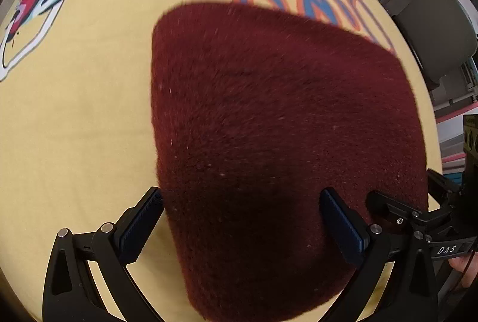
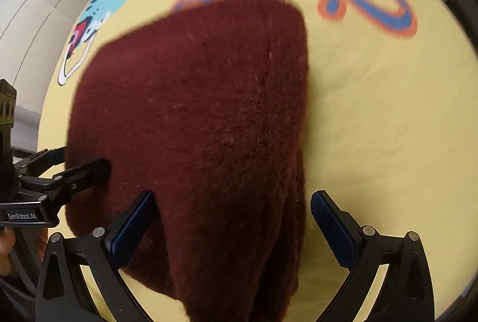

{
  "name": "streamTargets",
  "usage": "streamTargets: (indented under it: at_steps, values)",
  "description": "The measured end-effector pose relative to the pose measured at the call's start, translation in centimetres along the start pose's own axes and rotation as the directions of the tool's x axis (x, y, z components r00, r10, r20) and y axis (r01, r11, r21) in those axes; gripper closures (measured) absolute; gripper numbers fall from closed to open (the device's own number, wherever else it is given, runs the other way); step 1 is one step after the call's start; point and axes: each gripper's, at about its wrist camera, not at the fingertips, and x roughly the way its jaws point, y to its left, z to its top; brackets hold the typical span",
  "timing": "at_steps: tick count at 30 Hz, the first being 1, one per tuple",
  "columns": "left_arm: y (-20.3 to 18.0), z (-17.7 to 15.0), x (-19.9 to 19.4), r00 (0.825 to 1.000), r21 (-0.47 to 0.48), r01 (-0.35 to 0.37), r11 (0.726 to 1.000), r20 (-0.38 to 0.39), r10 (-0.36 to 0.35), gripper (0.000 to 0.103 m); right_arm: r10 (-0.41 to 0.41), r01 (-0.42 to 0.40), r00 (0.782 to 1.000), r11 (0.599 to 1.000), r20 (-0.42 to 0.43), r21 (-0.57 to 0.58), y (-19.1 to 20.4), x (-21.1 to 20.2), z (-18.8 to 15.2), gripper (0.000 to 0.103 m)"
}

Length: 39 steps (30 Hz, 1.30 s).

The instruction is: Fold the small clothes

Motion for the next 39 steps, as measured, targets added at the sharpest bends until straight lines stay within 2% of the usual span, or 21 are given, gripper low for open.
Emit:
streamTargets:
  at_steps: [6, 11, 12, 14, 15, 16, 17, 21, 22, 24, 27, 32, 36, 39]
  values:
    - [1.0, -1.3, 1.6, 1.0, -0.002, 0.027, 1.0, 0.013, -0.027, 0.0, 0.097, -0.096, 0.995, 0.992, -0.008, 0.082, -1.5, 1.8, -0.7, 0.001]
    - [1.6, -1.4, 2.1, 0.999, 0.001, 0.054, 0.999, 0.007, -0.054, 0.001, 0.09, -0.085, 0.995, 0.992, -0.047, 0.093, -1.0, 2.4, -0.5, 0.001]
    - [1.5, -1.5, 1.9, 0.998, 0.01, 0.054, 0.999, 0.021, -0.054, 0.005, 0.087, -0.083, 0.995, 0.993, -0.049, 0.087, -0.8, 2.4, -0.4, 0.002]
    - [1.4, -1.5, 1.9, 0.998, 0.021, 0.059, 0.998, 0.037, -0.06, 0.01, 0.109, -0.104, 0.993, 0.991, -0.045, 0.089, -0.6, 2.4, -0.4, 0.012]
    - [1.4, -1.5, 1.9, 0.997, 0.02, 0.063, 0.998, 0.039, -0.064, 0.013, 0.141, -0.137, 0.989, 0.986, -0.037, 0.096, -0.4, 2.2, -0.4, 0.024]
    - [1.5, -1.5, 1.9, 0.997, 0.019, 0.07, 0.997, 0.039, -0.07, 0.014, 0.156, -0.153, 0.987, 0.983, -0.031, 0.098, -0.3, 2.1, -0.4, 0.03]
    - [1.6, -1.4, 1.9, 0.996, 0.021, 0.08, 0.997, 0.035, -0.081, 0.018, 0.153, -0.149, 0.988, 0.984, -0.028, 0.097, -0.1, 1.9, -0.4, 0.032]
    - [1.6, -1.6, 1.3, 0.993, 0.048, 0.103, 0.994, 0.048, -0.105, 0.04, 0.122, -0.121, 0.993, 0.991, -0.007, 0.059, 1.5, 1.1, -0.5, 0.051]
    - [1.5, -1.7, 1.1, 0.993, 0.053, 0.108, 0.993, 0.05, -0.111, 0.043, 0.11, -0.109, 0.994, 0.993, -0.001, 0.054, 1.8, 0.9, -0.5, 0.054]
    - [1.6, -1.6, 0.3, 0.99, 0.061, 0.128, 0.99, 0.054, -0.131, 0.051, 0.088, -0.089, 0.996, 0.995, 0.019, 0.052, 2.7, 0.2, -0.7, 0.057]
    - [2.0, -1.7, -2.0, 0.983, 0.084, 0.156, 0.984, 0.082, -0.163, 0.054, 0.075, -0.077, 0.995, 0.997, 0.066, 0.027, 3.7, -1.6, -0.8, 0.059]
    - [3.4, -1.9, -6.8, 0.972, 0.135, 0.158, 0.978, 0.153, -0.178, 0.055, 0.1, -0.097, 0.985, 0.995, 0.14, -0.03, 6.9, -5.3, -0.2, 0.059]
    - [6.4, -2.5, -9.7, 0.966, 0.121, 0.14, 0.983, 0.2, -0.162, 0.055, 0.111, -0.097, 0.978, 0.992, 0.175, -0.087, 10.9, -6.7, 0.4, 0.059]
    - [9.0, -3.5, -10.8, 0.965, 0.089, 0.126, 0.988, 0.221, -0.143, 0.055, 0.115, -0.09, 0.977, 0.986, 0.181, -0.137, 14.0, -6.1, 0.9, 0.059]
